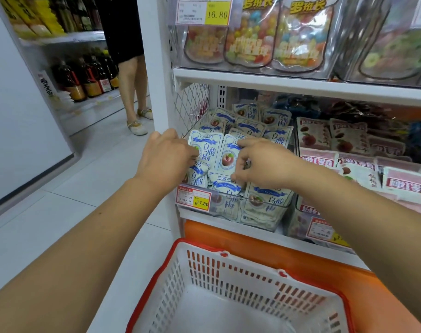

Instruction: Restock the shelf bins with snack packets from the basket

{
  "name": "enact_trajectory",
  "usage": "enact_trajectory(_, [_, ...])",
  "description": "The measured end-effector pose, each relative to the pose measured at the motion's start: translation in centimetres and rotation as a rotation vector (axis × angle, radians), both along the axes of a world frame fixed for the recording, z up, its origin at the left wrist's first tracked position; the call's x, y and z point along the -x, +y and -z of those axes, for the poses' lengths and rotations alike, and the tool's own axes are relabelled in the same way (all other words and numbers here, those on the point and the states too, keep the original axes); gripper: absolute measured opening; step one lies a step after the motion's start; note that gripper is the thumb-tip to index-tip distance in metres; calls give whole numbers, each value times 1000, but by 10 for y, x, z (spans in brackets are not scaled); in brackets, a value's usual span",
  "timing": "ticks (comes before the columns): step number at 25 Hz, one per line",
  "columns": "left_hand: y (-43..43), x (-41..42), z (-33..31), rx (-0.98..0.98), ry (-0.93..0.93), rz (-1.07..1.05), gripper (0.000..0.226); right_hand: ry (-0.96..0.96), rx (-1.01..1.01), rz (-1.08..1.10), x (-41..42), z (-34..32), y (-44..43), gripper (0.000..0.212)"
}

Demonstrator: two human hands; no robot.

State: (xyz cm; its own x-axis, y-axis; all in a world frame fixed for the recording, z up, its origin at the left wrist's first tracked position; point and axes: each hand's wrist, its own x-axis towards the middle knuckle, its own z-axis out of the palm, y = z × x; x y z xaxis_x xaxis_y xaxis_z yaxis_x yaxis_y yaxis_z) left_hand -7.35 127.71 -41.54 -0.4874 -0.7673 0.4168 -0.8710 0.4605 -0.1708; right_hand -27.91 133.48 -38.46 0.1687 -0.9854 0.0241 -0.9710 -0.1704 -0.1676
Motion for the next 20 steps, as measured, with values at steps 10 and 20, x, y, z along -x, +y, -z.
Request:
enact_trajectory(10, [24, 23, 17, -147, 34, 281, 26, -63, -96, 131, 42, -2, 48, 26])
enact_trajectory(20, [38, 38, 21, -219, -34, 261, 37, -31, 148, 167, 37, 42, 58, 44])
